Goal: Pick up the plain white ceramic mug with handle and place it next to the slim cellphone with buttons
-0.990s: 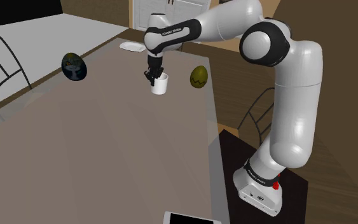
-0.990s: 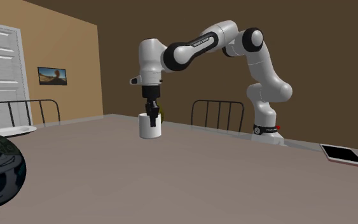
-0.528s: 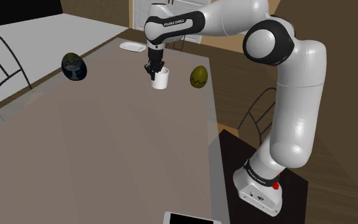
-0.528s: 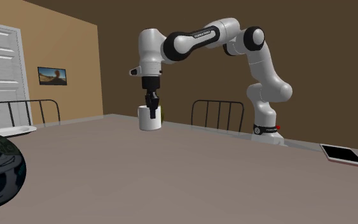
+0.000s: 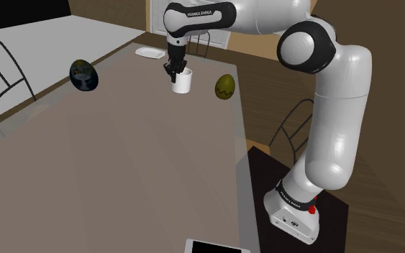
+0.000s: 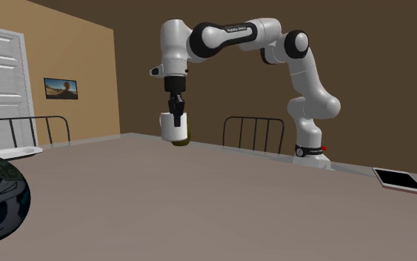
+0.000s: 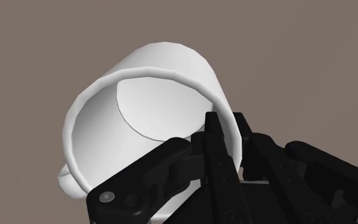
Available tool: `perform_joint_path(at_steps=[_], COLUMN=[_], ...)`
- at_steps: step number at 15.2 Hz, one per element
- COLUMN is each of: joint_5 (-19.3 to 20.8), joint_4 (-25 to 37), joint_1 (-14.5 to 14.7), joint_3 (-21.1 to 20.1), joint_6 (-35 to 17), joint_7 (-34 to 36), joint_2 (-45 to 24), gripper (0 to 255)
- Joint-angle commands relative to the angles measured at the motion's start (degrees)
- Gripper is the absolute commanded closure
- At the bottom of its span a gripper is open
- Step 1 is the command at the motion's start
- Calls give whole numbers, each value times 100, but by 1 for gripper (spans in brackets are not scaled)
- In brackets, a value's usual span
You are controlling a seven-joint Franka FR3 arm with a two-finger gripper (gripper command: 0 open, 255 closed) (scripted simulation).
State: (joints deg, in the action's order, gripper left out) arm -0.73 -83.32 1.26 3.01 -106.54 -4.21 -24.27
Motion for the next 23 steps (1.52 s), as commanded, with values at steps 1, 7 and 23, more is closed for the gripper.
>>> perform_joint_path(at_steps=[1,7,23], joint_5=[2,4,110], joint_4=[87,517,-1256], joint_1=[-1,-5,564], joint_3=[2,4,-281], joint_6=[137,588,446], joint_7=[-2,-3,847], joint_2=[50,72,1699], gripper=[255,255,255])
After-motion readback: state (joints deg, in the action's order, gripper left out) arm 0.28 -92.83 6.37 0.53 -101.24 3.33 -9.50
